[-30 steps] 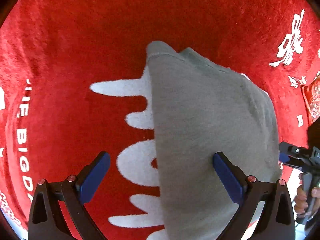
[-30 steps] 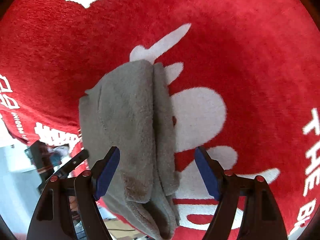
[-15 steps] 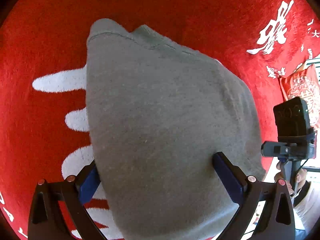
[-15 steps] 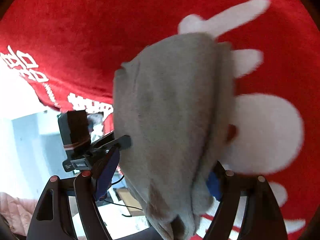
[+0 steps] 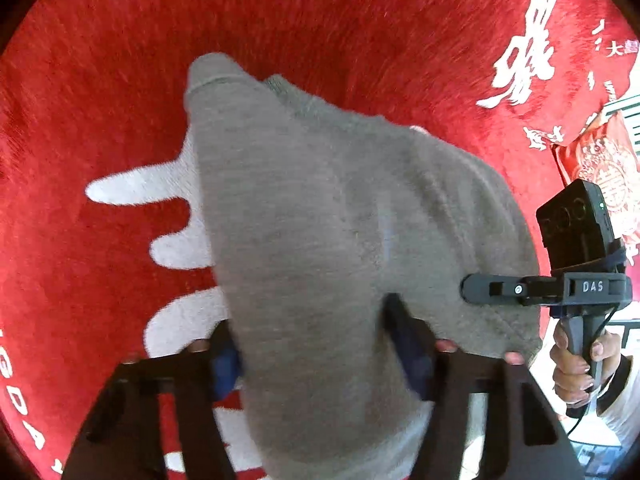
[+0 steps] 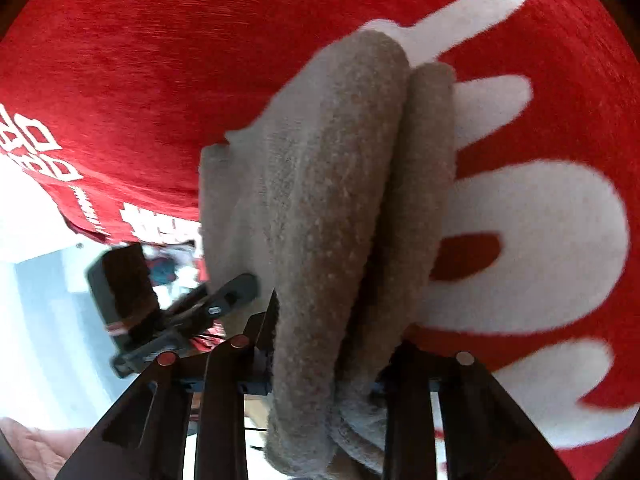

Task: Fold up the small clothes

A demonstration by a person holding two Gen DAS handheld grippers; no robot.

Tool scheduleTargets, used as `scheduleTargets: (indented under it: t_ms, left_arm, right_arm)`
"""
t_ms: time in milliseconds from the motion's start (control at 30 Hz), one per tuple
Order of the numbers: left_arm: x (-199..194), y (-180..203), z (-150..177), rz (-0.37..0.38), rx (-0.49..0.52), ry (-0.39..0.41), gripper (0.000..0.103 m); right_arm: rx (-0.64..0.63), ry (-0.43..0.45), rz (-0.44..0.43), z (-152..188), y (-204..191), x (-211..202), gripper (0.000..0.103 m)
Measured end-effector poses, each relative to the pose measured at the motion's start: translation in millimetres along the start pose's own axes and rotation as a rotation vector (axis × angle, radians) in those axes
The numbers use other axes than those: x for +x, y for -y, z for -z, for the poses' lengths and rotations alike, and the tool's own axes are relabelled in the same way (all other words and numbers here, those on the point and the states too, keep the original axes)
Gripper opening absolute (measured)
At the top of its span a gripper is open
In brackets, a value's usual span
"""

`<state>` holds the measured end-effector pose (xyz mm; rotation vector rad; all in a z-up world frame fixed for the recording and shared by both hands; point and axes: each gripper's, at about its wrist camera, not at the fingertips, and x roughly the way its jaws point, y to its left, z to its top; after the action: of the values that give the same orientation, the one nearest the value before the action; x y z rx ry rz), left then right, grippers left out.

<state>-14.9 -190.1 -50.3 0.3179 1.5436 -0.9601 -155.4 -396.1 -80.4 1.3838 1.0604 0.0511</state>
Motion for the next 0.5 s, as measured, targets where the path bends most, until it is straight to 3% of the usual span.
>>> scheduleTargets:
  t_ms: [67,167,500]
  left_arm:
    - [-9.0,-2.2,-0.6,0.03,-0.014,0.004,0.047]
    - [-26.2,-5.6,1.5,0.074,-0.041,0.007,0.047]
    - [-97.2,-23.9,41.2,0.066,-0.041,0.062,0.047]
  right_arm:
    - [0.028,0.004,-0.071,5.9,-7.5,-0.9,0.031]
    - [0.049,-0.005,-0.121,16.7,-21.0,-0.1,0.031]
    - [0.05,-0.059,-0.214,62.9,-72.1,22.6,0.031]
